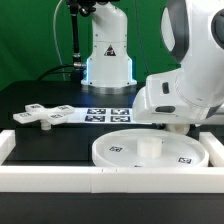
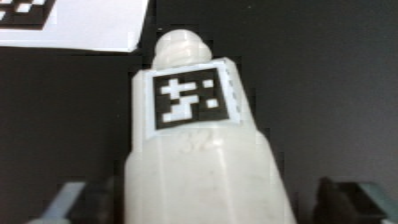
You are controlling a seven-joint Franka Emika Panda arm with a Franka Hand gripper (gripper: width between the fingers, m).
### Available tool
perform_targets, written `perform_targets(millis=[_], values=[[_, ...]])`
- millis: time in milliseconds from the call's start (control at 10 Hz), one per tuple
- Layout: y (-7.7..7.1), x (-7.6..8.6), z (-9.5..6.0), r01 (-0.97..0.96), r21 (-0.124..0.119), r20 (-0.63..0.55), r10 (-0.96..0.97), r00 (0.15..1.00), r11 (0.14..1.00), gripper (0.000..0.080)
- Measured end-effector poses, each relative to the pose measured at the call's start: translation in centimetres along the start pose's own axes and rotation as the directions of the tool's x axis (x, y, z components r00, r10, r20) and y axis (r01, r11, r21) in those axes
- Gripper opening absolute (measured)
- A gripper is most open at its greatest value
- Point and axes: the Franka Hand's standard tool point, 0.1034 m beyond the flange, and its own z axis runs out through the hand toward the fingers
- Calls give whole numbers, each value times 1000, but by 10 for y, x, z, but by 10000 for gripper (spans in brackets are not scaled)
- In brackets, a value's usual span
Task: Assemble round table
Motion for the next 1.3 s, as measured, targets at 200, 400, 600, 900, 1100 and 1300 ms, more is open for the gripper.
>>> perform_targets(millis=[200,400,600,900,1100,1300], values=[[1,0,0,2,1,0,-2,1000,1000,406],[4,-2,-5,24,3,2,-24,1000,1000,407],[12,-20,-32,68,6,16,-68,998,998,407],[26,-41,-83,130,10,33,-130,991,991,407],[24,-32,-86,131,10,-21,-131,991,991,408],[25,-20,-90,155,9,-99,-154,983,988,409]])
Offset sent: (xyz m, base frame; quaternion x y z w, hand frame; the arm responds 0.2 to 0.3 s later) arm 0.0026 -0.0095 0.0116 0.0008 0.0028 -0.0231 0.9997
